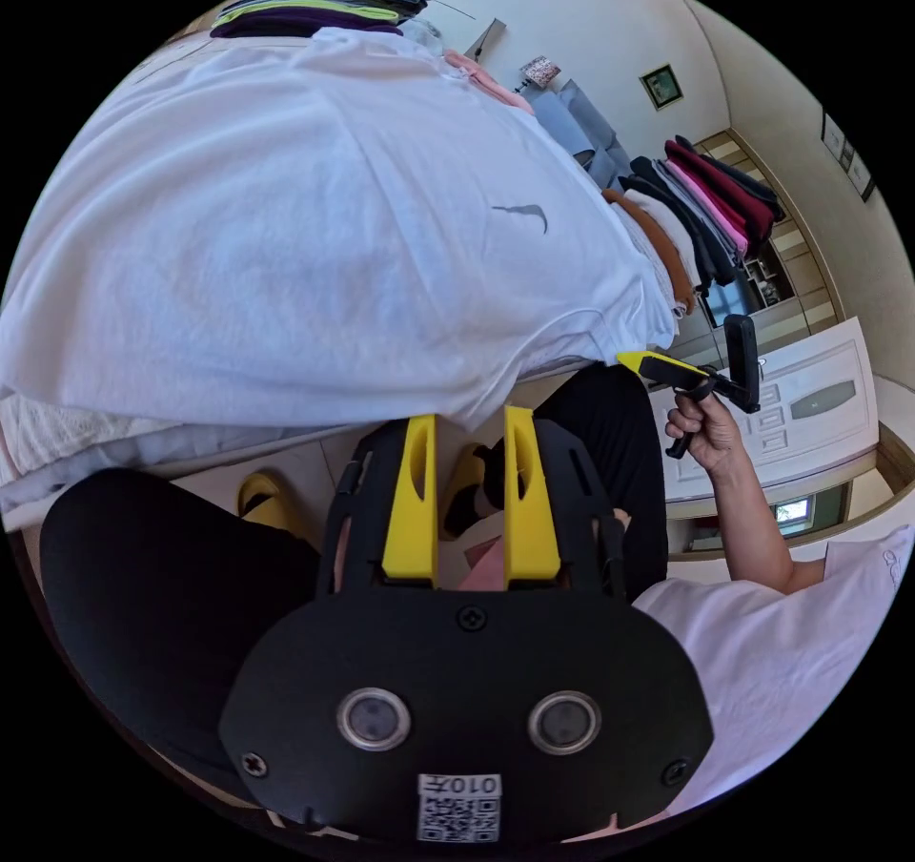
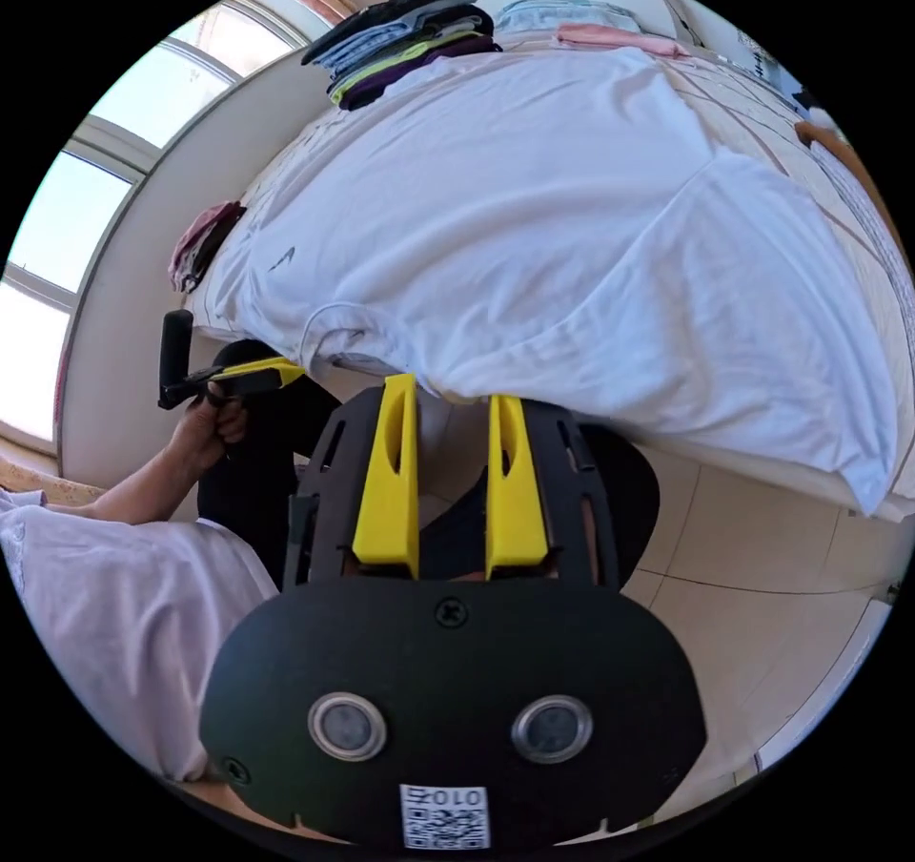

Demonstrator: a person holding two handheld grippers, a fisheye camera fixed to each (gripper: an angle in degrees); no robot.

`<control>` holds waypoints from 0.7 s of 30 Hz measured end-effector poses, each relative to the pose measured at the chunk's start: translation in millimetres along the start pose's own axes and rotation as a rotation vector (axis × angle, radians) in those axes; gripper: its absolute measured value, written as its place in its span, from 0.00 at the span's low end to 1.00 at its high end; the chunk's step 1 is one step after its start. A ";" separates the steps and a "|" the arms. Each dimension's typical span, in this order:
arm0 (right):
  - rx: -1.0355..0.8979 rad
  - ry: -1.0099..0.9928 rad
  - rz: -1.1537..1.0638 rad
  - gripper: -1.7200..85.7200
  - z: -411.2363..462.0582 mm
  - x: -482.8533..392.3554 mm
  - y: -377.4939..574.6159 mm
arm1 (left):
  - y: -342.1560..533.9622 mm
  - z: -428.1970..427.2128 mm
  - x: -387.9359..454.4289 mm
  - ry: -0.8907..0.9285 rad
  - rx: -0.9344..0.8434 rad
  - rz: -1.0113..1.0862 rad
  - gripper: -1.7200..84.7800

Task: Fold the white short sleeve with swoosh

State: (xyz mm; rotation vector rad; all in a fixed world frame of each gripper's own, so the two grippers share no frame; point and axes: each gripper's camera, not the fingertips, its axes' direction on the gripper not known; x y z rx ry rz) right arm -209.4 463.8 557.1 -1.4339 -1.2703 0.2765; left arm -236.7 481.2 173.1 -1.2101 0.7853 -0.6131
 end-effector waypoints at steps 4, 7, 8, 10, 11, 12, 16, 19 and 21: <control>0.002 -0.022 -0.029 0.06 -17.4 2.8 6.8 | -1.5 -9.5 -5.8 0.019 0.040 0.006 0.05; -0.074 -0.123 -0.011 0.05 -21.0 12.3 16.8 | -0.8 -17.2 -13.8 0.104 0.037 0.010 0.03; -0.051 -0.177 0.018 0.05 -27.9 19.8 23.2 | -0.5 -19.6 -14.6 0.116 0.037 0.013 0.03; -0.040 -0.279 0.070 0.05 -35.2 32.5 30.6 | 0.6 -28.1 -15.9 0.142 0.018 0.018 0.02; -0.053 -0.310 0.100 0.05 -35.7 38.8 33.7 | 0.8 -29.6 -15.9 0.143 0.012 0.016 0.02; -0.067 -0.307 0.109 0.05 -34.4 40.5 34.8 | 0.7 -31.5 -14.9 0.138 0.000 0.016 0.02; -0.117 -0.204 0.088 0.05 -30.5 26.6 34.6 | -6.0 -25.5 0.9 0.065 -0.066 0.053 0.02; -0.170 -0.123 0.046 0.05 -32.1 6.5 32.3 | -10.8 -19.2 15.5 0.002 -0.101 0.097 0.02; -0.192 -0.097 0.046 0.05 -32.2 1.0 33.9 | -11.5 -16.9 18.7 -0.020 -0.110 0.111 0.02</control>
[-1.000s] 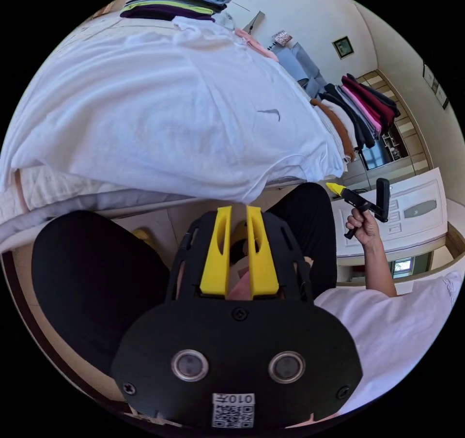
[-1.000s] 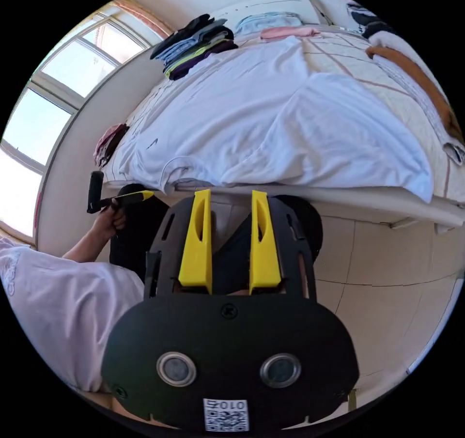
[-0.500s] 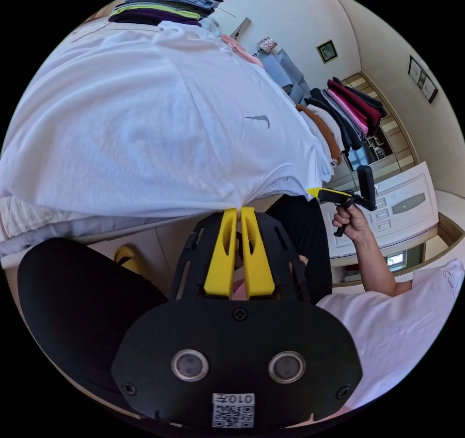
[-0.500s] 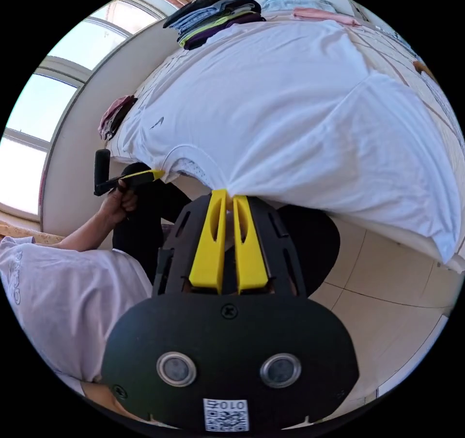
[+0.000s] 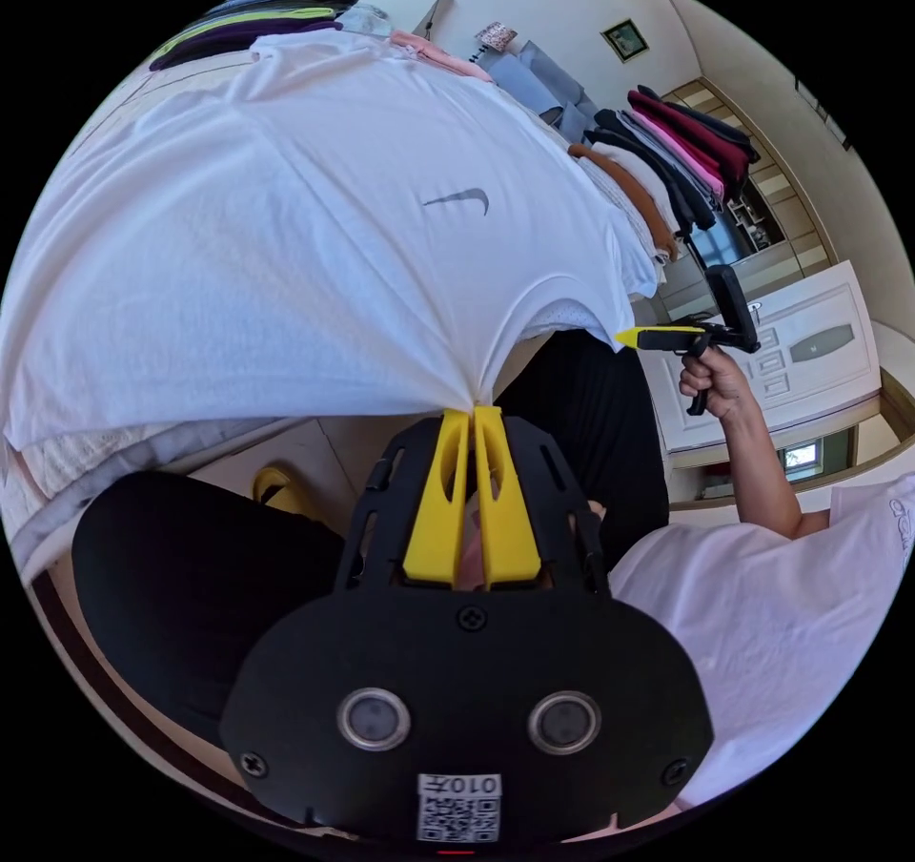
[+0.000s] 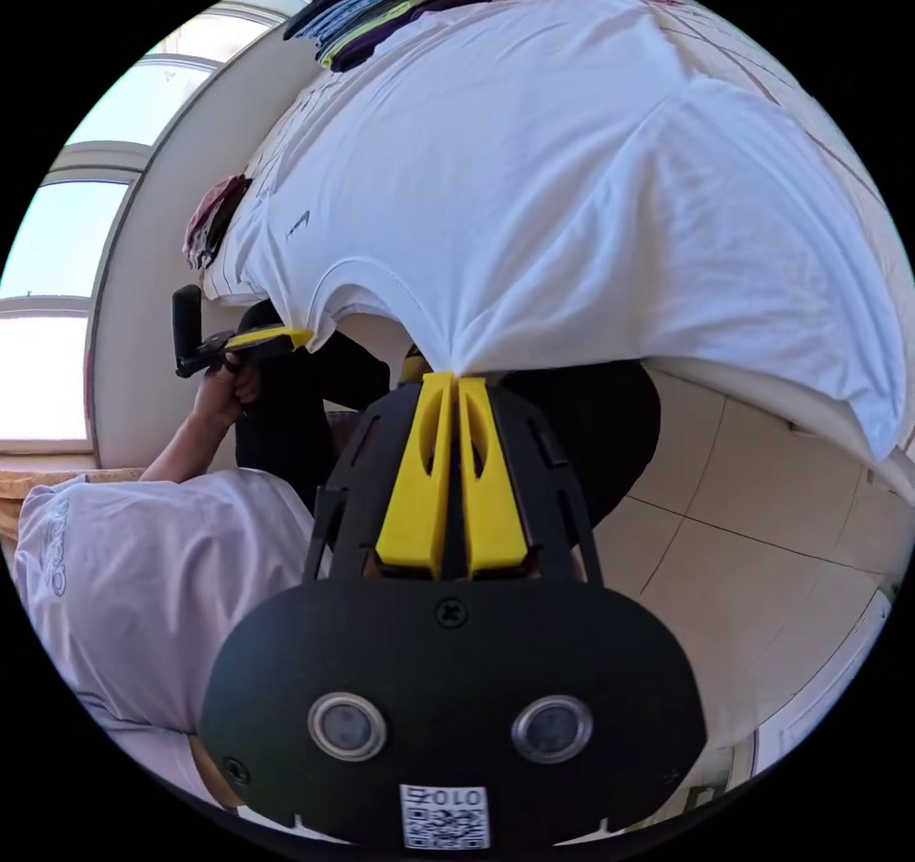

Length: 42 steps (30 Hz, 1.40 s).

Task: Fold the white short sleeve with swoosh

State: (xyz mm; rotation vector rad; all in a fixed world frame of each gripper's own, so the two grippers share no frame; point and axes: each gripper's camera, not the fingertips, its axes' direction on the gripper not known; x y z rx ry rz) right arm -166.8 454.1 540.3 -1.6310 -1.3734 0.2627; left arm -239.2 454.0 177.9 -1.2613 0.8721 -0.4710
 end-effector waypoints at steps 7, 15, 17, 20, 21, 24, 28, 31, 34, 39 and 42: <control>-0.043 0.056 0.024 0.06 27.8 -22.9 2.8 | -0.1 4.0 1.9 0.014 0.014 -0.008 0.03; -0.113 0.211 -0.073 0.06 50.3 -70.1 18.0 | 3.5 -9.5 26.9 0.066 -0.054 0.041 0.06; -0.031 0.200 -0.091 0.05 27.9 -80.4 34.4 | 8.0 -38.0 38.3 0.062 0.012 0.063 0.06; 0.273 0.291 -0.222 0.06 -24.7 -106.5 44.0 | -13.2 -102.3 45.2 -0.072 0.162 0.098 0.07; 0.341 0.340 -0.261 0.06 -33.6 -112.4 43.2 | -34.0 -127.8 41.7 -0.138 0.224 0.109 0.08; 0.639 0.594 -0.381 0.07 -61.1 -130.0 18.2 | -106.5 -176.8 19.9 -0.256 0.372 0.117 0.08; 0.665 0.682 -0.405 0.08 -74.6 -125.0 -79.4 | -233.0 -200.3 -20.3 -0.344 0.480 0.114 0.09; 0.605 0.713 -0.447 0.09 -73.4 -116.4 -159.8 | -317.9 -190.3 -52.8 -0.403 0.461 0.088 0.10; 0.549 0.680 -0.447 0.10 -72.4 -96.8 -236.2 | -383.4 -168.4 -87.9 -0.393 0.392 0.043 0.11; 0.386 0.662 -0.358 0.11 -56.1 -53.3 -337.2 | -438.9 -132.1 -112.1 -0.373 0.309 0.053 0.11; 0.348 0.716 -0.334 0.12 -40.0 -42.1 -373.1 | -454.8 -116.8 -108.1 -0.381 0.269 0.102 0.10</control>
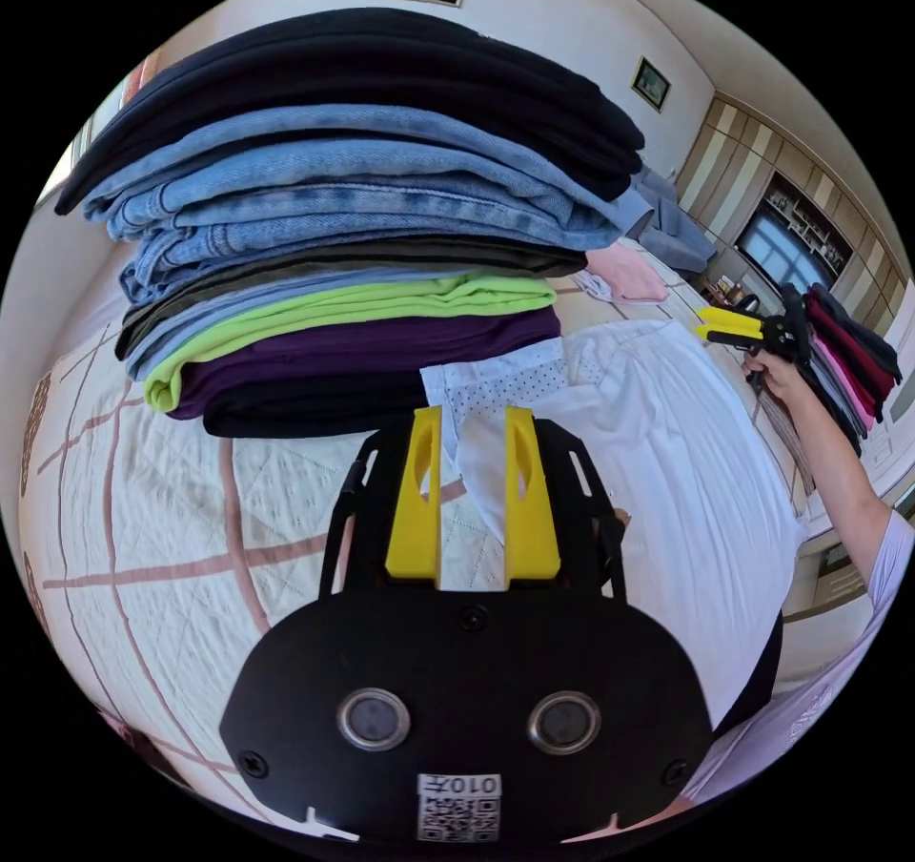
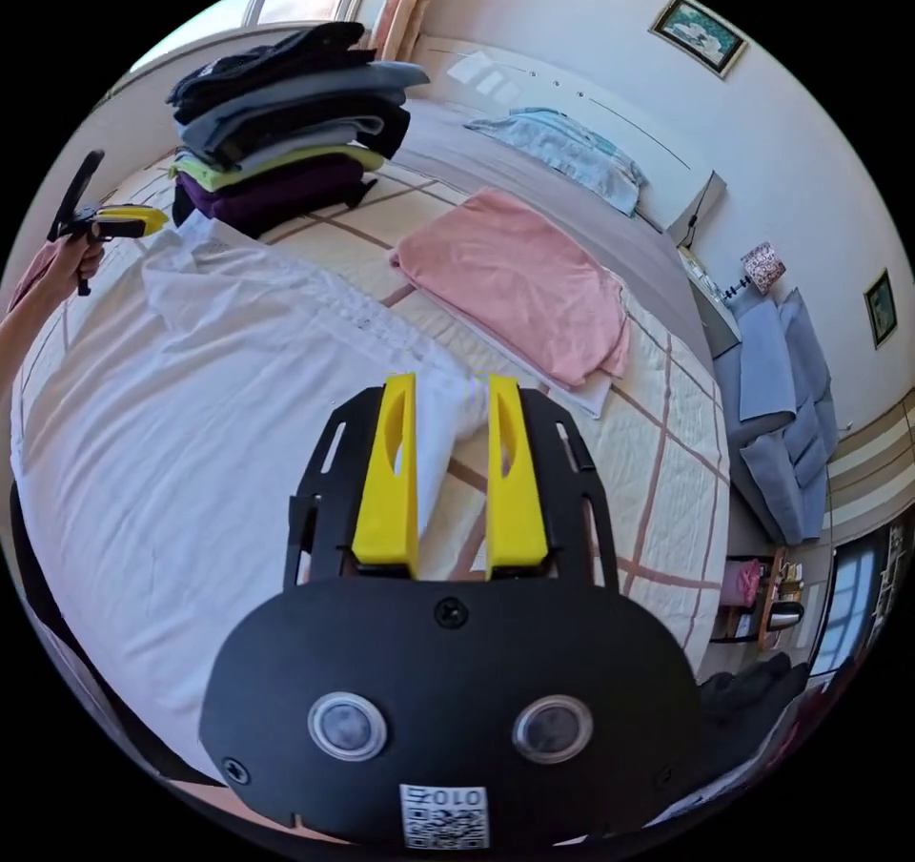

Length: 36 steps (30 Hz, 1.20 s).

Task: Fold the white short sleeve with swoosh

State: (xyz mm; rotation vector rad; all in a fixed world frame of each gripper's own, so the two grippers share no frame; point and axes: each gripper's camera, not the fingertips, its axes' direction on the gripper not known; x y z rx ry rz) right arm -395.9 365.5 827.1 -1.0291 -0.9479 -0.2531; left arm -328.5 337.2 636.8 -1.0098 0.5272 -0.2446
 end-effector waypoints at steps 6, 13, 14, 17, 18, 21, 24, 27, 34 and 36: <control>-0.106 -0.044 0.028 0.08 41.0 -4.1 -17.7 | -14.7 23.2 24.5 0.025 -0.134 0.121 0.06; -0.078 0.076 -0.012 0.04 10.9 -6.9 -20.0 | -19.9 -5.1 33.2 -0.060 -0.016 0.116 0.03; -0.059 0.089 -0.011 0.04 5.0 -4.2 -22.4 | -21.3 -7.1 35.4 -0.078 -0.010 0.118 0.03; -0.158 0.048 -0.025 0.05 28.6 -4.1 -30.1 | -27.6 5.2 50.8 -0.188 -0.058 0.155 0.05; -0.192 0.040 -0.022 0.06 35.5 -4.0 -30.7 | -29.2 16.6 54.4 -0.209 -0.113 0.164 0.06; -0.067 -0.035 0.081 0.08 24.8 8.3 -23.6 | -25.7 4.3 56.2 -0.198 -0.063 0.126 0.08; 0.102 -0.122 0.222 0.11 -5.4 39.8 -7.5 | -16.5 -33.9 37.6 -0.195 0.082 -0.022 0.10; 0.168 -0.141 0.350 0.12 -15.7 70.9 5.9 | -18.5 -32.2 10.6 -0.091 0.056 -0.142 0.11; -0.036 -0.224 0.358 0.14 40.1 67.4 -13.5 | -27.4 13.5 25.2 -0.059 -0.075 -0.191 0.10; -0.072 -0.275 0.277 0.10 42.6 53.1 -25.6 | -33.3 12.7 38.9 -0.097 -0.082 -0.126 0.08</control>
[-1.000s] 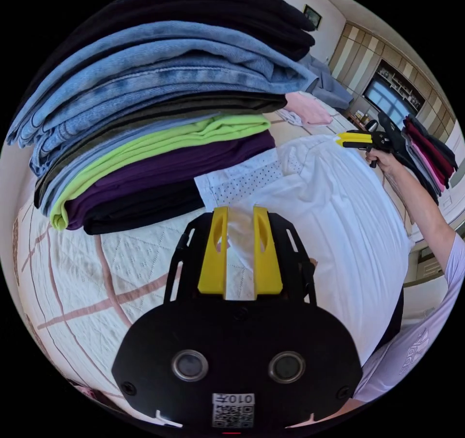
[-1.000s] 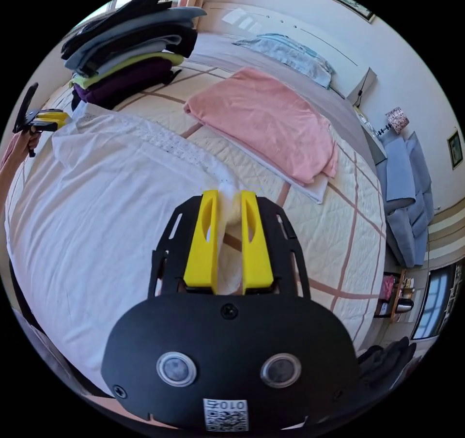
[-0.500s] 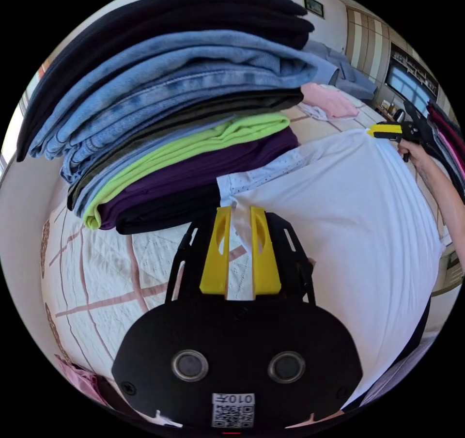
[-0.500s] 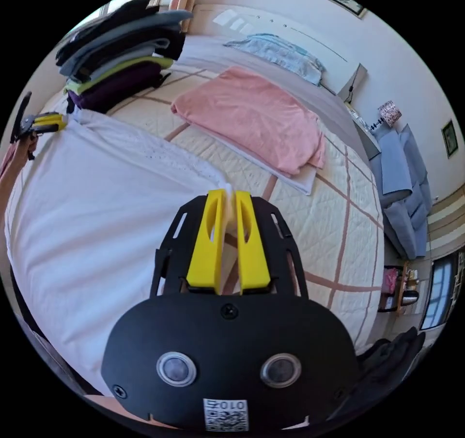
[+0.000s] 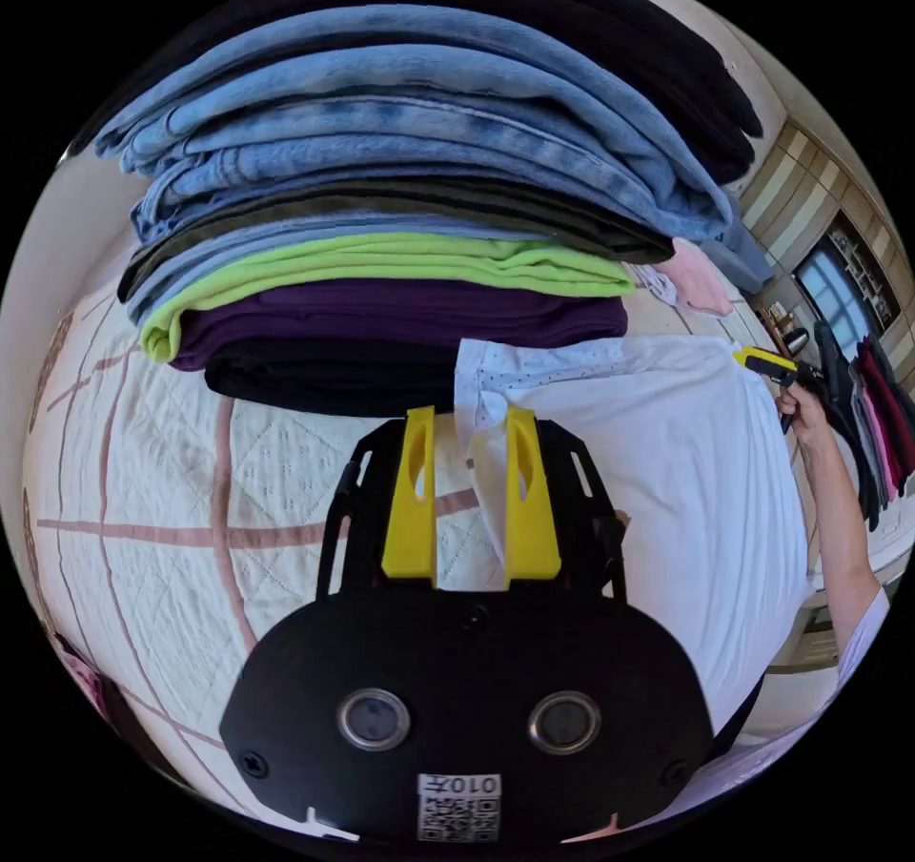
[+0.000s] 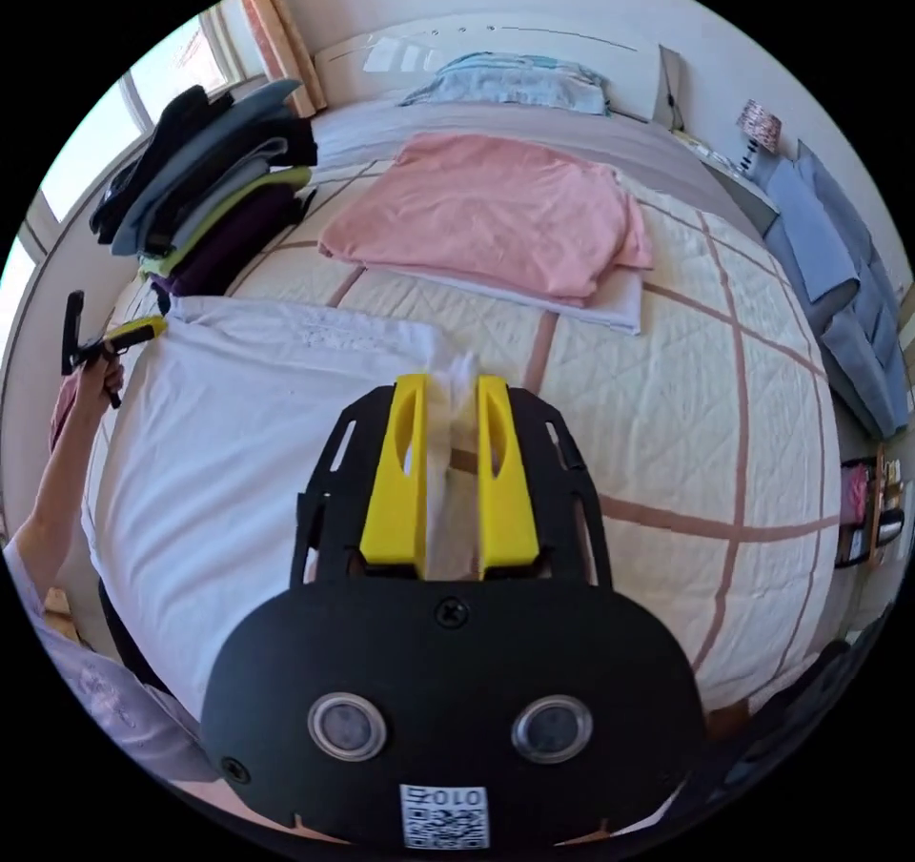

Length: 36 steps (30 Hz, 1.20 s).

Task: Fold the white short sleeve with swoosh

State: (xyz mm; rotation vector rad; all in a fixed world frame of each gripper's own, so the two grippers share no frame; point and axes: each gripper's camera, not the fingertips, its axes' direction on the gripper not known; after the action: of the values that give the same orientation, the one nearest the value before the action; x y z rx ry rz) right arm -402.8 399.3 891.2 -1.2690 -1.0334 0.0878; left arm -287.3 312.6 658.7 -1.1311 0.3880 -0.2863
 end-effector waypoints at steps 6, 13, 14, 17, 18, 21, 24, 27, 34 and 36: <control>-0.120 0.278 -0.157 0.05 -2.5 -47.8 -18.4 | -0.5 -36.9 12.2 0.022 0.120 0.085 0.02; -0.120 0.295 -0.174 0.05 28.4 -28.5 -16.0 | 6.5 -25.8 23.4 -0.210 0.133 0.156 0.02; -0.115 0.312 -0.176 0.06 41.5 -28.5 -11.0 | 6.2 -15.7 27.9 -0.243 0.101 0.181 0.02; -0.062 0.325 -0.156 0.06 45.1 -22.5 -2.6 | 8.7 14.5 43.3 -0.375 0.030 0.272 0.03; -0.060 0.320 -0.156 0.07 45.5 -19.9 -1.5 | 7.6 19.1 46.2 -0.393 0.006 0.288 0.04; -0.024 0.258 -0.122 0.09 37.9 -1.4 6.3 | 5.9 13.2 44.9 -0.403 -0.023 0.302 0.06; 0.090 0.224 -0.051 0.09 4.8 15.8 26.3 | 14.2 -12.6 24.3 -0.314 -0.031 0.244 0.07; 0.180 0.307 -0.020 0.08 -41.5 11.7 63.8 | 45.1 -59.3 -9.5 -0.253 0.025 0.148 0.08; 0.205 0.185 -0.213 0.07 -109.6 -105.2 245.4 | 261.4 -221.4 -39.2 -0.106 0.255 0.047 0.07; 0.206 0.111 -0.187 0.06 -106.7 -131.6 301.7 | 329.1 -243.7 -39.9 -0.147 0.258 -0.005 0.07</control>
State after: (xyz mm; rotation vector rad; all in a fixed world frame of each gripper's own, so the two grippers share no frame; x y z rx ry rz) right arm -265.1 352.7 577.2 -0.9761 -1.0145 -0.0196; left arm -421.6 261.6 273.1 -0.8933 0.2113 -0.2484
